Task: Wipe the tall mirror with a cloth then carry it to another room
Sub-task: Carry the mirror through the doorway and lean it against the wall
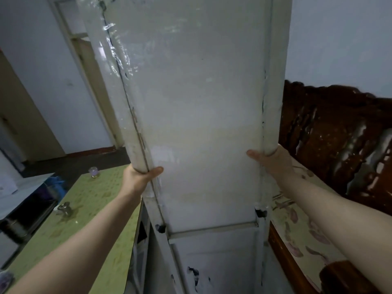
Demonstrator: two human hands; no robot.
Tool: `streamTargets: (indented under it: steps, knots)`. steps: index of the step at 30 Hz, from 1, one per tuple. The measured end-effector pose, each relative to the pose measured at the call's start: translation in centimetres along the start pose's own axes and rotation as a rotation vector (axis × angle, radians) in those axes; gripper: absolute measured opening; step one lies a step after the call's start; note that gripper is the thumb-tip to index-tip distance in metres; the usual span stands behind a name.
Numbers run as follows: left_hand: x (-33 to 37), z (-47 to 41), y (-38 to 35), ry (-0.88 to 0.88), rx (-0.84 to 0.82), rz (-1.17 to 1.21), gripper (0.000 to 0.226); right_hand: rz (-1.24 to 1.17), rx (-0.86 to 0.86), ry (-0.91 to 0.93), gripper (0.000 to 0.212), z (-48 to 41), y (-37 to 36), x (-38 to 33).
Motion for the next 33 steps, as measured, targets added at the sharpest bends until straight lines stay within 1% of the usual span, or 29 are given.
streamTargets:
  steps: [4, 8, 11, 16, 24, 28, 29, 31, 33]
  knots:
    - [-1.3, -7.9, 0.3, -0.004, 0.022, 0.004, 0.050, 0.000, -0.026, -0.016, 0.028, -8.5, -2.2, 1.3]
    - [-3.5, -15.8, 0.4, 0.004, 0.048, 0.001, 0.043, 0.025, -0.032, -0.007, 0.045, -16.7, -4.4, 2.9]
    - [-5.8, -22.6, 0.5, 0.002, 0.062, -0.013, 0.036, 0.049, -0.032, -0.005, 0.054, -23.5, -6.1, 5.0]
    - [-8.5, -32.9, 0.6, 0.003, 0.058, -0.035, 0.041, 0.068, -0.022, 0.027, 0.077, -33.3, -8.7, 7.2]
    - [-11.5, -49.1, -1.1, 0.000, 0.032, -0.077, 0.060, 0.063, -0.011, 0.055, 0.065, -49.3, -11.6, 11.6]
    - [-13.4, -57.8, -1.9, 0.011, 0.028, -0.088, 0.059, 0.049, -0.031, 0.040, 0.045, -59.2, -13.6, 14.7]
    - [-13.8, -59.8, -1.9, 0.018, 0.034, -0.095, 0.056, 0.038, -0.042, 0.037, 0.045, -61.4, -14.2, 15.5]
    - [-14.8, -63.7, -2.1, 0.028, 0.050, -0.085, 0.051, 0.024, -0.058, 0.030, 0.052, -66.0, -15.2, 16.7]
    - [-15.3, -67.4, -2.2, 0.031, 0.053, -0.081, 0.052, 0.006, -0.074, 0.029, 0.054, -70.3, -16.5, 17.5]
Point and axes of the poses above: each hand's wrist, its own z-axis away from the middle knuckle, its own y-axis out of the back of the hand, x = y × z, the point moved 5 cm from there along -z, towards the middle knuckle, and after that the axes turned 13 degrees about -x, right-handed, at the moved point
